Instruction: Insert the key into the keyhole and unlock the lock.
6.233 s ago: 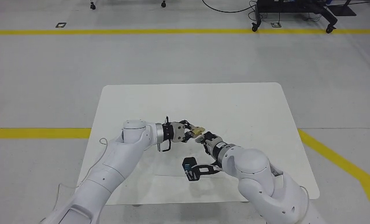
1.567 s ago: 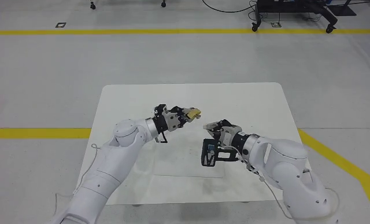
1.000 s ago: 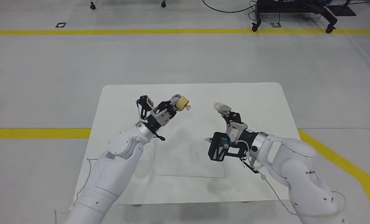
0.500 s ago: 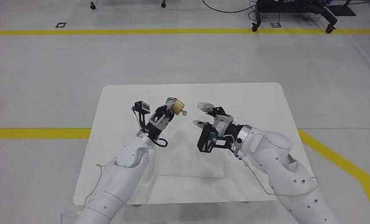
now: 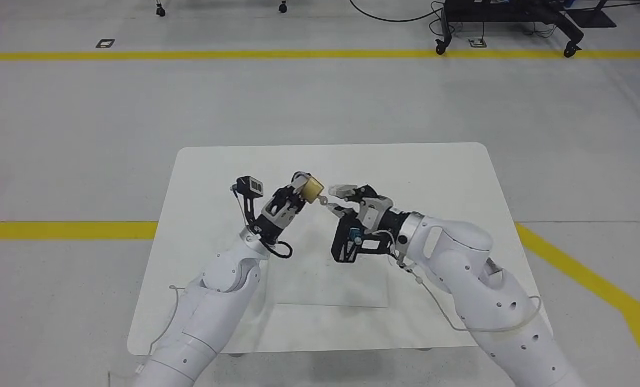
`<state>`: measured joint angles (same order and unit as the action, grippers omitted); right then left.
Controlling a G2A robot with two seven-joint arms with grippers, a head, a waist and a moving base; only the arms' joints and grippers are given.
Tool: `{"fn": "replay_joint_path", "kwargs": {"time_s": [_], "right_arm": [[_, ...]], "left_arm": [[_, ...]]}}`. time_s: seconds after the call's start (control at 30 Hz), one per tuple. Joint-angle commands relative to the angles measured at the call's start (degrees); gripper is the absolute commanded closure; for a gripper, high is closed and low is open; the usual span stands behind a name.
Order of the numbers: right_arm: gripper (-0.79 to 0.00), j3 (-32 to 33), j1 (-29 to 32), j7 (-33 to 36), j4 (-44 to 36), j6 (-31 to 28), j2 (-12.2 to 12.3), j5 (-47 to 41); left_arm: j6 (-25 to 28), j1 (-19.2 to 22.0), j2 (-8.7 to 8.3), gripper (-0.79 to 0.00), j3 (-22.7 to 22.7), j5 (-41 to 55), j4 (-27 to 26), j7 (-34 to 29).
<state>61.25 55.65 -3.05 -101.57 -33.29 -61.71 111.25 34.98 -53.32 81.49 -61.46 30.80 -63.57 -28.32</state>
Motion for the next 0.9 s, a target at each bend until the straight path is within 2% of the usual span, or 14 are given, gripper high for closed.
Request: {"fn": "replay_joint_path", "kwargs": {"time_s": [0.0, 0.03, 0.4, 0.8, 0.87], "right_arm": [[-0.191, -0.1, 0.0, -0.2, 0.0, -0.1, 0.0, 0.1], [-0.163, -0.2, -0.1, -0.3, 0.0, -0.3, -0.1, 0.1], [-0.175, -1.1, -0.3, 0.1, -0.3, -1.0, -0.3, 1.2], [-0.148, 0.3, 1.1, -2.5, -1.3, -2.9, 0.0, -0.2], [0.000, 0.3, 1.1, -3.0, -1.3, -3.8, 0.0, -0.5]], "left_arm": [[-0.1, -0.1, 0.06, 0.000, -0.1, -0.1, 0.0, -0.1], [-0.1, -0.1, 0.09, 0.000, -0.1, -0.2, 0.0, -0.1], [-1.3, -0.5, 0.41, 0.000, -0.5, 0.3, 0.0, -0.8], [-3.6, 0.2, 0.71, 0.000, -1.4, 3.0, 1.2, -3.2], [-3.9, 0.3, 0.79, 0.000, -1.5, 3.2, 1.4, -3.3]]}}
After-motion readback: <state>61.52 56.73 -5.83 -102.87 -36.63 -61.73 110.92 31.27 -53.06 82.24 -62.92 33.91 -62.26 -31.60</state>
